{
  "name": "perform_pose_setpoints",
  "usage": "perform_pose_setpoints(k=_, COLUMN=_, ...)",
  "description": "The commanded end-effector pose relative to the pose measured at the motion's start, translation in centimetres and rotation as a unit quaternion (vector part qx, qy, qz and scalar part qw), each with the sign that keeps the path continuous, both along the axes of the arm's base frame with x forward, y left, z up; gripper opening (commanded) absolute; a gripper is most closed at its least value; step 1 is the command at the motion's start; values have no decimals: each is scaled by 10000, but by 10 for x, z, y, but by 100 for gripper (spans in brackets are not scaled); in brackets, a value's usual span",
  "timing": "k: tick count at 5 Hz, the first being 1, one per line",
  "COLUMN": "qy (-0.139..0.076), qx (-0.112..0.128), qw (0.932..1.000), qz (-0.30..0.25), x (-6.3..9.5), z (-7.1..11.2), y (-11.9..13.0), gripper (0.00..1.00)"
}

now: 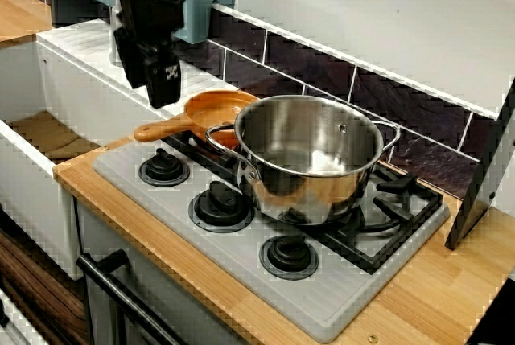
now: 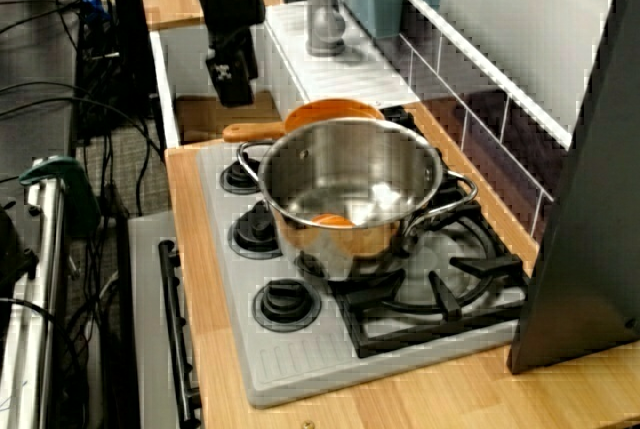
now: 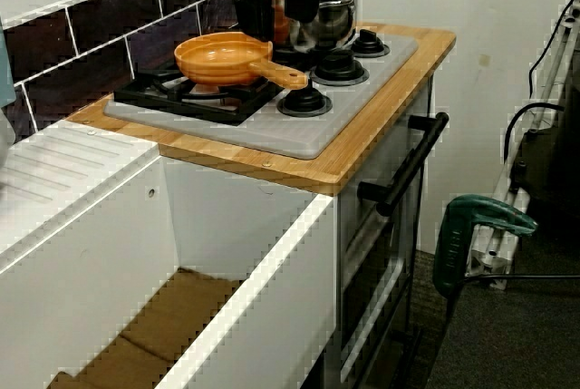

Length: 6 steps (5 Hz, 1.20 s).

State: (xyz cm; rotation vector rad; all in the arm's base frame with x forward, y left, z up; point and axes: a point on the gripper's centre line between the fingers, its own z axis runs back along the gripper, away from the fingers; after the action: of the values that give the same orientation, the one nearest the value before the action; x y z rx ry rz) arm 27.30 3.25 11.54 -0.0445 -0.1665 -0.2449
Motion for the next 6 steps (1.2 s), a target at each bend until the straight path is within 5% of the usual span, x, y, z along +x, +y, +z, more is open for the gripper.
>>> perform_pose_setpoints(k=1, qy=-547, qx=216, qw=9979, qz=-257, x=19, z=43, y=-31, gripper=100)
perform_pose_setpoints(k=3, qy=-668, qx=143, qw=9963, qz=-525, x=29, z=64, y=-73, gripper=100)
perform_pose_setpoints(k=6, qy=-476, qx=152, qw=9952, qz=-838, x=37, z=40, y=-132, gripper=100)
